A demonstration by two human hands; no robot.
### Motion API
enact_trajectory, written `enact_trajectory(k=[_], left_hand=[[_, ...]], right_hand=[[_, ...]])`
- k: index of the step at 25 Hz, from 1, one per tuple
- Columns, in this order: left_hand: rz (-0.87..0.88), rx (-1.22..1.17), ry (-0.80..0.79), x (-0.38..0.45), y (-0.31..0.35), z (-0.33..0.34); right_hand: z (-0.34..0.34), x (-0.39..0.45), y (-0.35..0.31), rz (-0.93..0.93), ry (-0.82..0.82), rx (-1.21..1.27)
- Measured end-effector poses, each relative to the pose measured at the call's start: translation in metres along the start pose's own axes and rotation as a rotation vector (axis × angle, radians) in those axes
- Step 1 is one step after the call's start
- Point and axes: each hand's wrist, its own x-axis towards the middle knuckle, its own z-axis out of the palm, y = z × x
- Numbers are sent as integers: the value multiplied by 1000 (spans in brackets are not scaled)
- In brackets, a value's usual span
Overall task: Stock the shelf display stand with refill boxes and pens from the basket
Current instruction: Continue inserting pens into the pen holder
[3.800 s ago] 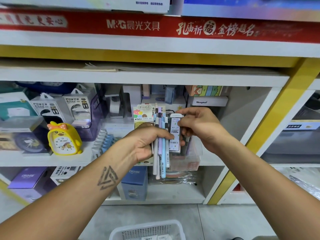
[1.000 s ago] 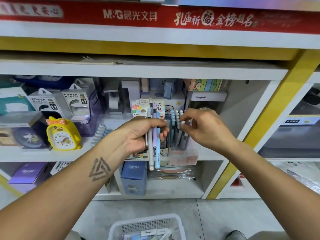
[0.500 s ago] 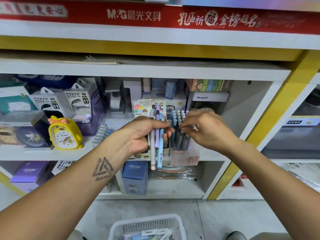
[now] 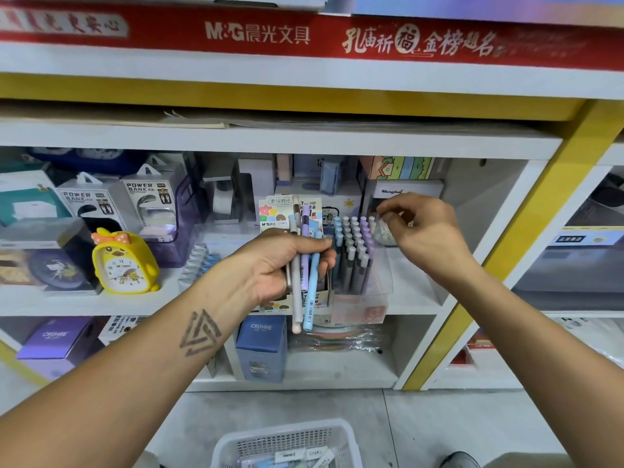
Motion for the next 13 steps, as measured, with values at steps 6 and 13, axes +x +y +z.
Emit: enact_trajectory(k=[6,13], left_hand=[[0,3,17,2,-1,1],[-4,17,23,4,-4,6]], right_hand=[[1,-2,-2,-11,-28,-9],[10,-7,-4,-93,-148,-147]])
